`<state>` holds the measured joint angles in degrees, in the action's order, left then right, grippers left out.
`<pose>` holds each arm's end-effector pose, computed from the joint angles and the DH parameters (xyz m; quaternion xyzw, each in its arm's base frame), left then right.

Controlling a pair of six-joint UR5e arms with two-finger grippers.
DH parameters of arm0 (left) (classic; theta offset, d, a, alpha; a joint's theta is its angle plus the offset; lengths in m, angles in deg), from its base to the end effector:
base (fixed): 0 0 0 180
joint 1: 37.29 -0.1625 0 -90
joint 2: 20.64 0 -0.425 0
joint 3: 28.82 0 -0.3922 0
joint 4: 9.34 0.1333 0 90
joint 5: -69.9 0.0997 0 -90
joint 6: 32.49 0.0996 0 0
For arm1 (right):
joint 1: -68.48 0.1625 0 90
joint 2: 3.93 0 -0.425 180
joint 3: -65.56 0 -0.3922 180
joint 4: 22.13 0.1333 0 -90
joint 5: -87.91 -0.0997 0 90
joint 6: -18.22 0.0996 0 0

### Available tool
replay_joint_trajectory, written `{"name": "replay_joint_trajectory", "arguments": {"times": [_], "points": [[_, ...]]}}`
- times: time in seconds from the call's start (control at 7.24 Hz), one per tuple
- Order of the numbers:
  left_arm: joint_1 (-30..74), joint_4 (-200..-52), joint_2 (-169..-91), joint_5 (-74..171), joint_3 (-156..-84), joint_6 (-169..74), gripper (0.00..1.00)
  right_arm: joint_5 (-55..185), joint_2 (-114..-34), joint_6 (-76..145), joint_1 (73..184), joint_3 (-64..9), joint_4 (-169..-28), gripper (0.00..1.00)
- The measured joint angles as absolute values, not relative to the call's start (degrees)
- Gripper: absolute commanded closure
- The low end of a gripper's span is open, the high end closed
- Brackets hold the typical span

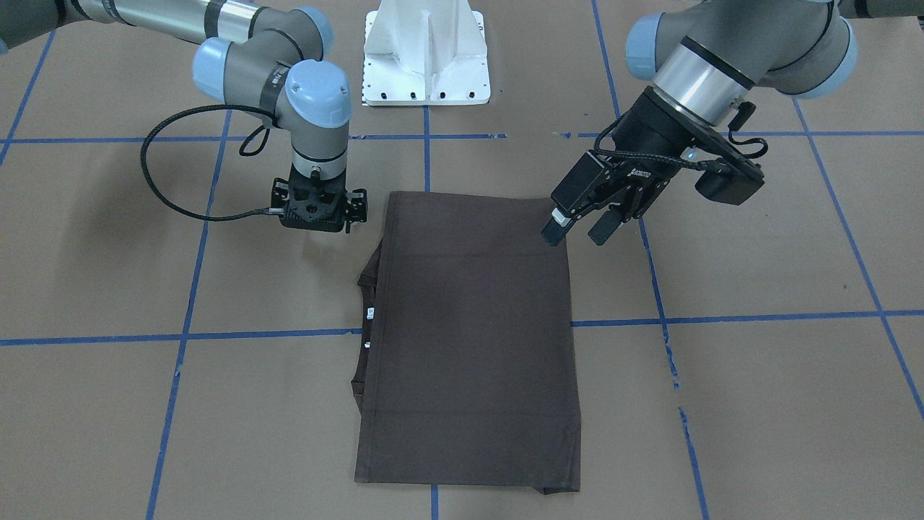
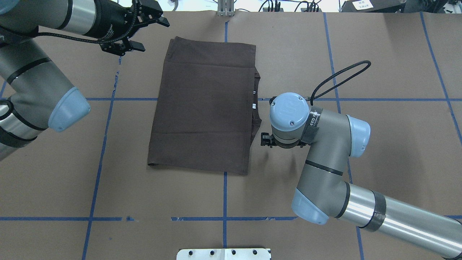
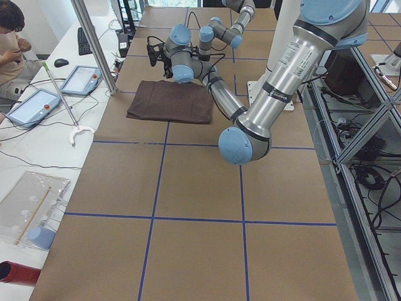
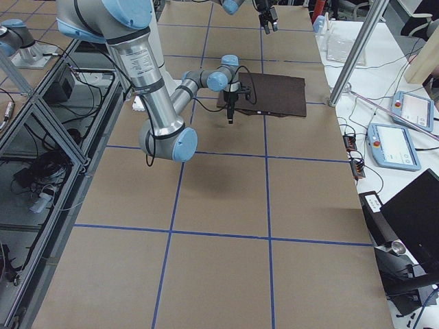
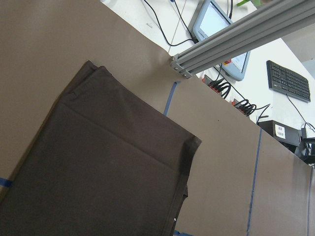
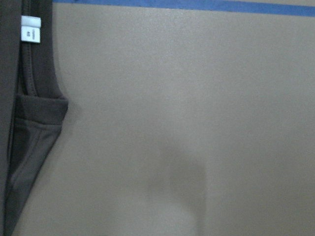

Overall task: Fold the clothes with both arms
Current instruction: 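Press the right gripper onto the folded shirt's near edge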

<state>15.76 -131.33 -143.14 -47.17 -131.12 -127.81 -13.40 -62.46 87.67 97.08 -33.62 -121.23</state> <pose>0.2998 -0.5450 0.1678 0.0766 0.6264 -0.2447 0.7361 -0.5211 -0.4137 0.3006 0.0263 -0.2855 0.0405 0.9572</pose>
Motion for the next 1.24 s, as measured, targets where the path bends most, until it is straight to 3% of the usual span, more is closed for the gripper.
{"name": "replay_joint_trajectory", "arguments": {"times": [0.55, 1.24], "points": [[16.1, -130.9, -142.8, -47.1, -131.9, -127.6, 0.02, -12.4, -61.2, 117.7, 91.9, -34.3, -106.8, 0.02], [16.6, -130.7, -142.5, -46.9, -132.3, -127.6, 0.02, -4.4, -61.0, 147.1, 86.4, -33.8, -101.8, 0.08]]}}
